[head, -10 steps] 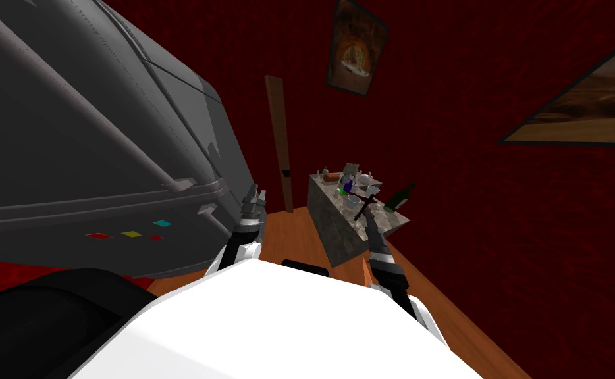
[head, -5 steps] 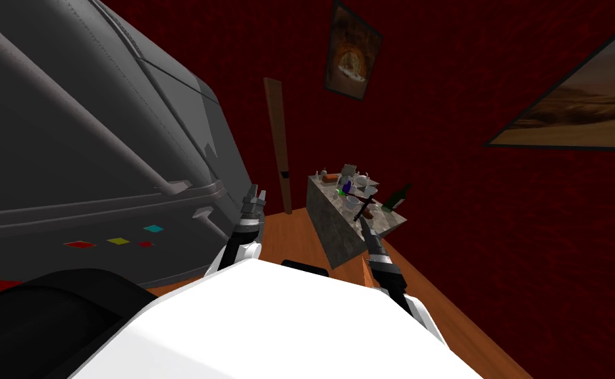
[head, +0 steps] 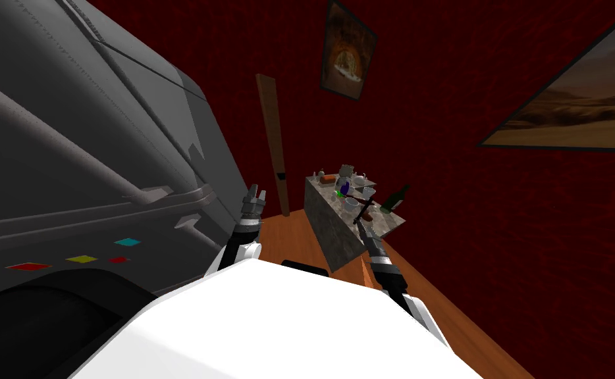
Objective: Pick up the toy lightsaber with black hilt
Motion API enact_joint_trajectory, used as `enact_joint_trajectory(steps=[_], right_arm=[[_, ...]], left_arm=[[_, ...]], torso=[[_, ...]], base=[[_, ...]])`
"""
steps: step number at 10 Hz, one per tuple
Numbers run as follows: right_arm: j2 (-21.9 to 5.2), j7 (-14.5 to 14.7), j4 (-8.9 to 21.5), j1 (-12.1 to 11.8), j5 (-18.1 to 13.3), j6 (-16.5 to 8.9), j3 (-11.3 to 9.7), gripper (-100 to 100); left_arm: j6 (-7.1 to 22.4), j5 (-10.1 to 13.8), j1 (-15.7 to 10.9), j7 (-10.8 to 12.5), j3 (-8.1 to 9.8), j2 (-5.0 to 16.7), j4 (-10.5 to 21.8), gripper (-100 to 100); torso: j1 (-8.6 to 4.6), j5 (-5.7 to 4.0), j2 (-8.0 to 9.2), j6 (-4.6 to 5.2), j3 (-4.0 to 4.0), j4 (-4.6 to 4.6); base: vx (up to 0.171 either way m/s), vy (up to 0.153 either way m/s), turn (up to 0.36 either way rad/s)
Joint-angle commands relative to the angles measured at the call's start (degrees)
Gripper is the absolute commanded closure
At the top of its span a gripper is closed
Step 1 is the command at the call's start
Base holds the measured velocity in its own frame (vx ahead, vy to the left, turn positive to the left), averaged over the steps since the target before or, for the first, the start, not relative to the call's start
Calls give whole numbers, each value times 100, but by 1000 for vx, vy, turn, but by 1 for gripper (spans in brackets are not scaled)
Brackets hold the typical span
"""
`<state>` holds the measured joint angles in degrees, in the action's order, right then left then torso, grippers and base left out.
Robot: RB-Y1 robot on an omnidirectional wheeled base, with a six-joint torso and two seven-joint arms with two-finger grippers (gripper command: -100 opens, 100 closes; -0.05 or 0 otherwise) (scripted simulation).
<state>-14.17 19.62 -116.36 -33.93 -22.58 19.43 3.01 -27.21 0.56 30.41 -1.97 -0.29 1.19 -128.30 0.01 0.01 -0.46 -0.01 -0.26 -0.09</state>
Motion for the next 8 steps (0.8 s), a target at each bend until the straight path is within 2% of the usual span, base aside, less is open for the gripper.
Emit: enact_joint_trajectory(steps=[1, 8], right_arm=[[-157, 223, 126, 25, -145, -1, 68, -100], [-670, 1160, 733, 151, -732, 106, 297, -100]], left_arm=[[0, 0, 0, 0, 0, 0, 0, 0], [0, 0, 0, 0, 0, 0, 0, 0]], torso=[[0, 0, 0, 0, 0, 0], [-2, 0, -10, -1, -6, -3]], base=[[125, 6, -77], [132, 10, -75]])
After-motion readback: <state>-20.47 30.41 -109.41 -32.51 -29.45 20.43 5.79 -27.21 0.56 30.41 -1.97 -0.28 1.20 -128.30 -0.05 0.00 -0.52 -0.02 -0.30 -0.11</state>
